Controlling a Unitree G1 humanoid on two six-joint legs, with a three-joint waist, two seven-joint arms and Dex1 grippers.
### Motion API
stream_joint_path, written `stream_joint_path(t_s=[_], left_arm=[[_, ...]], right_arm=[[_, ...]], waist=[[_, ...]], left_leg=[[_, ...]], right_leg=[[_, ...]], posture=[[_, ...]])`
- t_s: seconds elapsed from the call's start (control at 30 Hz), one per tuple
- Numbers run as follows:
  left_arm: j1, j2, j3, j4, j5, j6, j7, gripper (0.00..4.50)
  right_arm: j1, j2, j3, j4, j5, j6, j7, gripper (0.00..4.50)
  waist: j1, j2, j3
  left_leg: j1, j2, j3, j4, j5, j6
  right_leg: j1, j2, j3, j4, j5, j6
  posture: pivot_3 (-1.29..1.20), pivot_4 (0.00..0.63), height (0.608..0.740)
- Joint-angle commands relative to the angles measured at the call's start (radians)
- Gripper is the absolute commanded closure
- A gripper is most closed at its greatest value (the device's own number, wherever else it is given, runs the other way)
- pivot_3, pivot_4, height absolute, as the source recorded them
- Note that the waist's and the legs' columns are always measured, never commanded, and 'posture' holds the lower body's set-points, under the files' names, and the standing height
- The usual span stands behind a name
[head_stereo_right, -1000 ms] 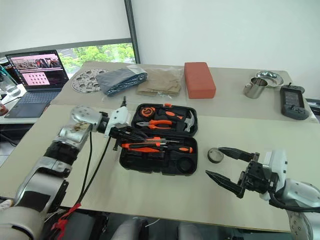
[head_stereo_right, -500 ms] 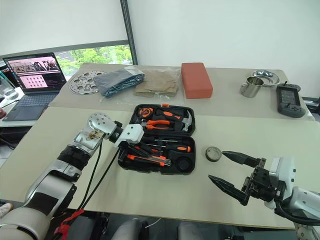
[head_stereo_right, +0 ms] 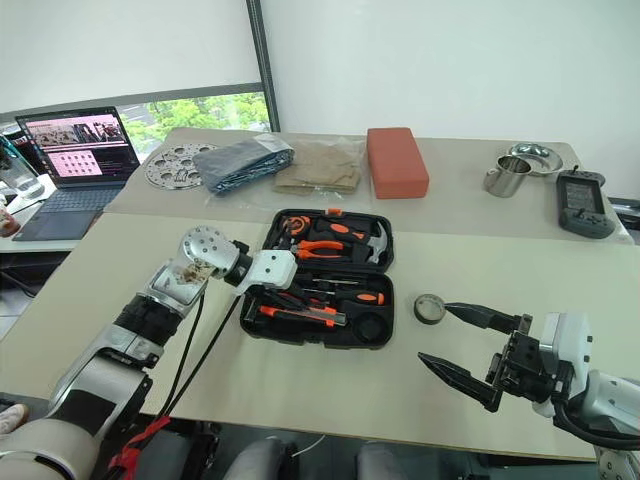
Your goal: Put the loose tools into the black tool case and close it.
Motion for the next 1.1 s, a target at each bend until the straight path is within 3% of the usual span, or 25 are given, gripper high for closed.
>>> stream_joint_path(t_s=[0.03,0.2,0.7,0.77,1.03,1.1], left_arm=[[0.068,0.024,-0.042,-0.152,0.025,0.148,0.015,4.44],[0.102,0.051,-0.052,-0.223,0.023,0.21,0.018,4.44],[0.09,0.084,-0.104,-0.208,0.063,0.154,0.029,4.44],[0.089,0.083,-0.104,-0.206,0.059,0.152,0.034,3.42],[0.066,0.072,-0.074,-0.198,0.043,0.137,0.071,0.69],[0.054,0.067,-0.058,-0.194,0.037,0.123,0.085,0.69]], right_arm=[[-0.014,-0.009,-0.021,-0.006,0.01,-0.014,0.003,0.0],[-0.022,-0.009,-0.016,0.002,0.007,-0.016,0.006,0.0],[-0.034,-0.006,-0.017,0.018,-0.002,-0.024,0.017,0.0],[-0.034,-0.005,-0.017,0.017,-0.003,-0.024,0.017,0.0],[-0.054,-0.006,0.001,0.006,-0.004,-0.011,-0.003,0.0],[-0.053,-0.006,0.002,0.003,-0.003,-0.01,-0.005,0.0]], waist=[[-0.002,0.0,0.0],[-0.003,0.0,0.0],[-0.004,0.001,-0.001],[-0.004,0.001,-0.001],[-0.007,0.001,-0.001],[-0.006,0.001,-0.001]], left_leg=[[0.0,0.0,0.0,0.0,0.0,0.0],[0.001,0.0,0.0,0.0,0.0,0.0],[0.001,0.0,0.0,0.0,0.0,0.0],[0.001,0.0,0.0,0.0,0.0,0.0],[0.001,0.0,0.0,0.0,0.0,0.0],[0.001,0.0,0.0,0.0,0.0,0.0]], right_leg=[[0.0,0.0,0.0,0.0,0.0,0.0],[0.0,0.0,0.0,0.002,0.0,0.0],[-0.001,0.001,0.0,0.002,0.0,0.0],[-0.001,0.001,0.001,0.002,0.0,0.0],[-0.001,0.001,0.001,0.003,0.0,0.0],[-0.001,0.001,0.001,0.003,0.0,0.0]], posture=[[0.0,0.15,0.74],[0.0,0.15,0.74],[0.0,0.15,0.74],[0.0,0.15,0.74],[0.0,0.15,0.74],[0.0,0.15,0.74]])
